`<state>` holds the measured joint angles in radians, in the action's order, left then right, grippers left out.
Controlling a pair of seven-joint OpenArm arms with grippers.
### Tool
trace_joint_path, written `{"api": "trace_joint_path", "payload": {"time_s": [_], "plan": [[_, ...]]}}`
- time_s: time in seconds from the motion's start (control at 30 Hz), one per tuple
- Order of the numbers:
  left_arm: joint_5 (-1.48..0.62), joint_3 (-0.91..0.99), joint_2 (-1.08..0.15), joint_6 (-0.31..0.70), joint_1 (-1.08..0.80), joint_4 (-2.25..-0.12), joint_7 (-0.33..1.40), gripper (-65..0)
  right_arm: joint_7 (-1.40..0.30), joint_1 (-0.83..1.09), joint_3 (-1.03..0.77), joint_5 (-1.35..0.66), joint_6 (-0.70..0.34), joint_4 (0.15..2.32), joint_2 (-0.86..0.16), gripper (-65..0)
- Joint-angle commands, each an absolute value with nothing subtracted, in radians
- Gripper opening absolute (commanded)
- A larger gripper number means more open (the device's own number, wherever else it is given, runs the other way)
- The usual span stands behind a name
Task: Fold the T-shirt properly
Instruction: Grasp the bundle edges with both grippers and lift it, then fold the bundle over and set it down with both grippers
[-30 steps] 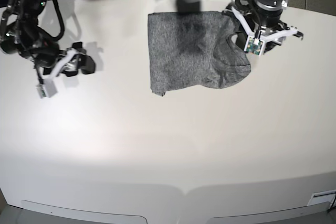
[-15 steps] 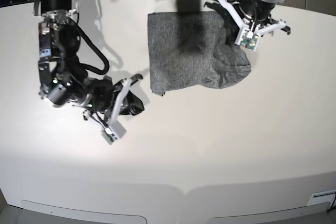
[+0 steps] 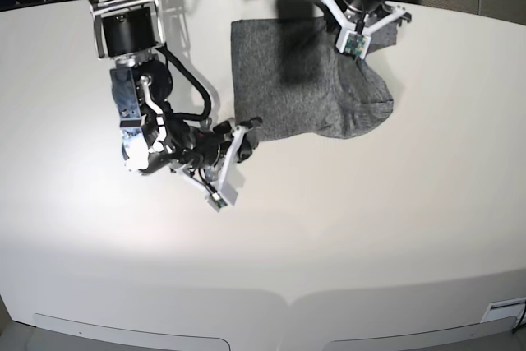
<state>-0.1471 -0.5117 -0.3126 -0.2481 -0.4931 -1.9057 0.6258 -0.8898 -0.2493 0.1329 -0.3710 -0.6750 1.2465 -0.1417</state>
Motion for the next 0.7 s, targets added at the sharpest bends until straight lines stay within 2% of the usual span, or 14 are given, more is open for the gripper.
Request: {"api": "trace_joint_path", "payload": {"time_s": [0.0,0.17,0.3,0.67], "plan": [[-0.132,-0.511,-0.313,-0.249,-0.489,-1.896,0.6,-65.0,-0.884,-0.269,0.131,-0.371,-0.691,1.254,-0.144,-65.0],[-0.082,-0.471,-0.313,-0.25,-0.426,-1.763,0.578,-65.0,-0.896,-0.213,0.131,-0.37,-0.698,1.259,-0.158,-65.0],[-0.08,-0.393,-0.314,-0.237,-0.364,-1.671,0.492,-65.0,-0.883,-0.155,0.13,-0.37,-0.698,1.29,-0.166,-65.0],[-0.08,-0.358,-0.314,0.036,-0.181,-1.527,0.265,-65.0,-0.879,0.073,0.132,-0.388,-0.698,1.536,-0.151,-65.0]]}}
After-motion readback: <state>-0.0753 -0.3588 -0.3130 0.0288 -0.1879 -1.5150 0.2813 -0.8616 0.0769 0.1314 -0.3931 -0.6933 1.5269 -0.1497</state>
